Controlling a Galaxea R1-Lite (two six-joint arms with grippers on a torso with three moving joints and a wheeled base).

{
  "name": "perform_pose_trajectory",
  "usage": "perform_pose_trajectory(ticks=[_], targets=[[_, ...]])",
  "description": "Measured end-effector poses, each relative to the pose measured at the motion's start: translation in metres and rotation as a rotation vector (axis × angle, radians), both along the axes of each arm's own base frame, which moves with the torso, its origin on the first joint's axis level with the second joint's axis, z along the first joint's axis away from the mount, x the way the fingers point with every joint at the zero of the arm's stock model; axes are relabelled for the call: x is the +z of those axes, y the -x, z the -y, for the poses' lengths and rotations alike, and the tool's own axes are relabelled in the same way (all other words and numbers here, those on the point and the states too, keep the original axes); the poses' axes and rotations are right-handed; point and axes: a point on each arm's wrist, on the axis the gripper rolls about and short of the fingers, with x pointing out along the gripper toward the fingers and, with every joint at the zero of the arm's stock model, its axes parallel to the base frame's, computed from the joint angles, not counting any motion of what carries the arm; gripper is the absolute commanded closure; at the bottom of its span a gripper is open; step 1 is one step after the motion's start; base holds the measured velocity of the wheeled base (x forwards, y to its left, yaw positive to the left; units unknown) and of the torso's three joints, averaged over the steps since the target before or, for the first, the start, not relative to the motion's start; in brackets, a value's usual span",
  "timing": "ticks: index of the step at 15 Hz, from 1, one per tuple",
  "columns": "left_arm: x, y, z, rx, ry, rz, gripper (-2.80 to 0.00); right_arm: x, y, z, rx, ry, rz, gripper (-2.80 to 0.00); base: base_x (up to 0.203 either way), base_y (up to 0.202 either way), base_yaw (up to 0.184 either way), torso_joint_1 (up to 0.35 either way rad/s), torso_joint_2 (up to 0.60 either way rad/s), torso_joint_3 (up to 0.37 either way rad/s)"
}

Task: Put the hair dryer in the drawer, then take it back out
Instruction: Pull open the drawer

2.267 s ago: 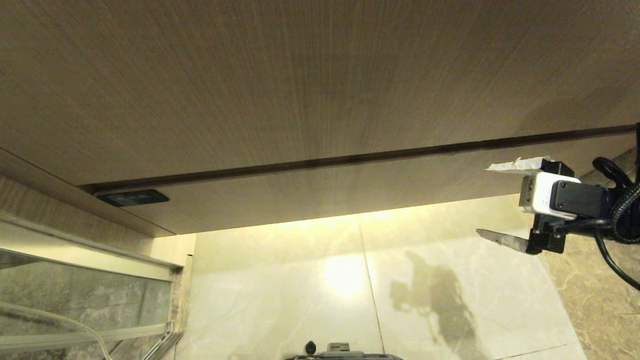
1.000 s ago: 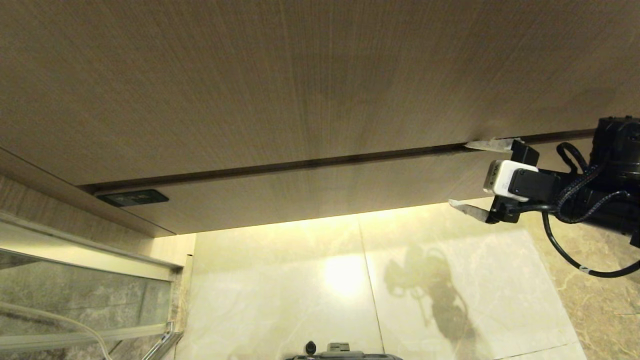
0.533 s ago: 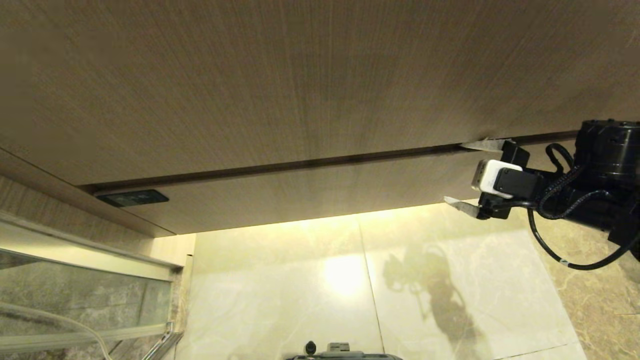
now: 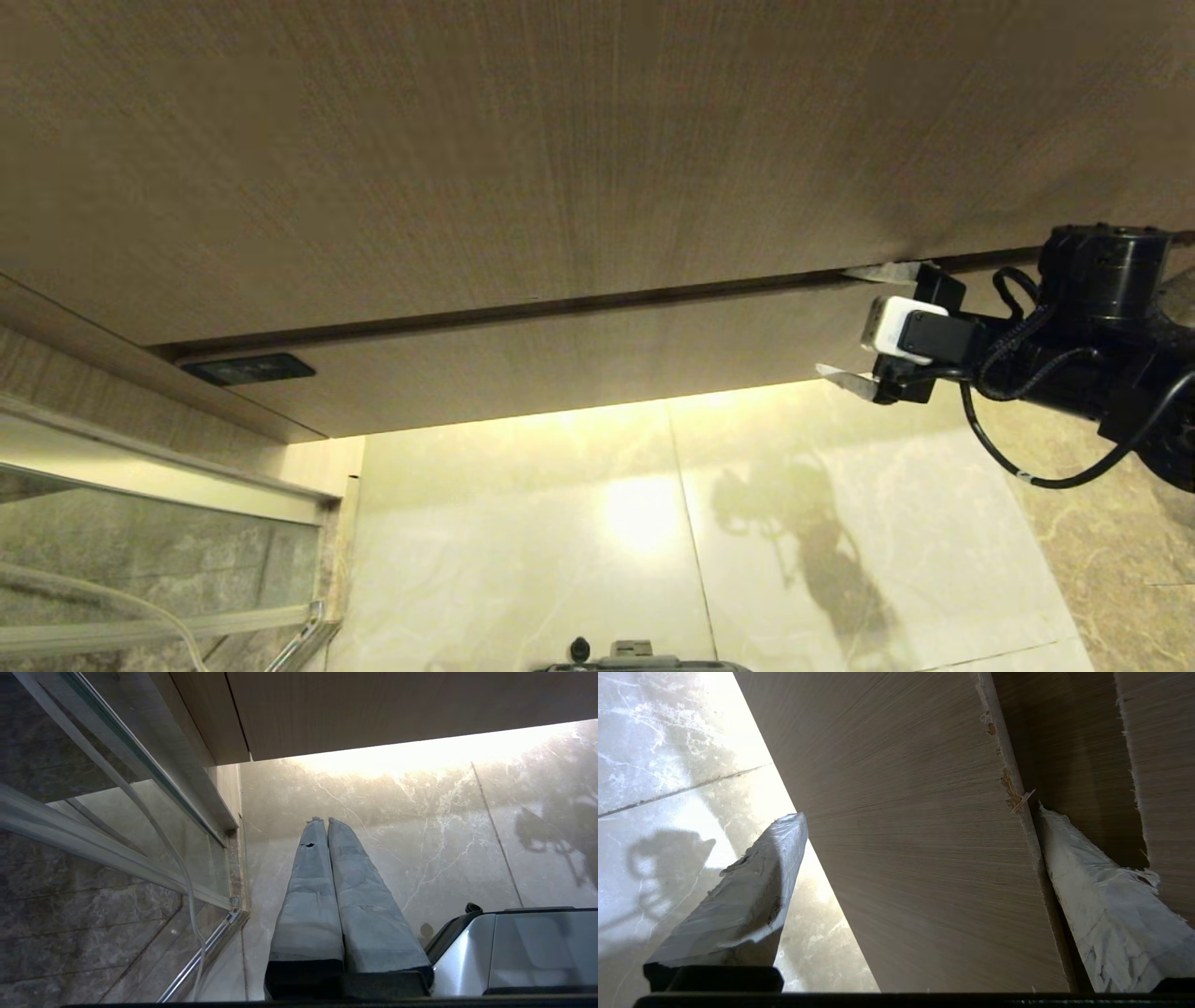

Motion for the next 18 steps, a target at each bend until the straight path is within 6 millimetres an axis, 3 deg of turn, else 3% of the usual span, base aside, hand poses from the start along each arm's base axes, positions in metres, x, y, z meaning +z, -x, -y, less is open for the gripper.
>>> perform_pose_trajectory(ticks=[4, 9, 18], targets=[[0.0, 0.0, 0.0, 0.0, 0.0, 0.001, 0.0, -0.006, 0.006, 0.005, -0.095, 0.044, -0.117, -2.8, 0.0, 0.0, 0.0, 0.0, 0.0, 0.0], [0.0, 0.0, 0.0, 0.001, 0.0, 0.001, 0.0, -0.012, 0.035, 0.012, -0.162, 0.099, -0.312, -2.8, 0.0, 0.0, 0.0, 0.0, 0.0, 0.0], [0.0, 0.0, 0.0, 0.0, 0.0, 0.0, 0.0, -0.017, 0.065, 0.016, -0.19, 0.065, -0.395, -2.8, 0.0, 0.0, 0.0, 0.0, 0.0, 0.0]])
